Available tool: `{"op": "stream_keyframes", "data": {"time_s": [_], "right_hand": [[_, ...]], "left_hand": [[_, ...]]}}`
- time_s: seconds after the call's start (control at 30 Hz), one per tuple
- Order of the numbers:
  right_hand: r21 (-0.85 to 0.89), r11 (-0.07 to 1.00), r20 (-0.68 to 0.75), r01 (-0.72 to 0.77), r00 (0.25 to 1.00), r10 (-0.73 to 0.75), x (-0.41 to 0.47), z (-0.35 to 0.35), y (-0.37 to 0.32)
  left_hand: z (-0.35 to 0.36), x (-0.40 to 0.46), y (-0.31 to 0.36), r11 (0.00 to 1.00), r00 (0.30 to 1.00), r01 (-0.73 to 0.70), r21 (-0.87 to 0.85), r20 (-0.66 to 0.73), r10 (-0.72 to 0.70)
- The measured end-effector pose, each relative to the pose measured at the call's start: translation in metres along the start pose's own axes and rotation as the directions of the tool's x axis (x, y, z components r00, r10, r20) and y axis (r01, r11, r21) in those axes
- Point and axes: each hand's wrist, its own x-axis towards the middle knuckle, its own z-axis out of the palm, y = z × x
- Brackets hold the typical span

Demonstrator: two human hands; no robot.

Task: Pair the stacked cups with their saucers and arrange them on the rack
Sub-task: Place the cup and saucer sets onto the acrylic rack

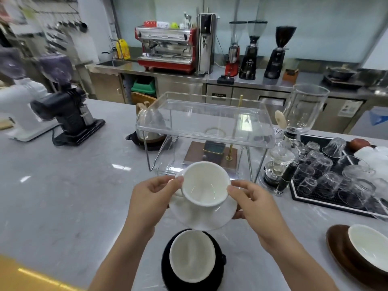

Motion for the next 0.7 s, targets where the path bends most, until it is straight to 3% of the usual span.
{"op": "stream_keyframes", "data": {"time_s": [0.37,0.7], "right_hand": [[-0.04,0.999,-0.096,0.028,0.995,-0.031,0.039,0.021,-0.013],[0.057,0.998,-0.216,0.013,0.976,-0.001,0.086,0.033,-0.017]], "left_hand": [[0.009,0.047,0.004,0.998,0.998,-0.044,-0.034,-0.045,0.043],[0.034,0.097,0.01,0.996,0.997,-0.053,-0.066,-0.061,0.049]]}}
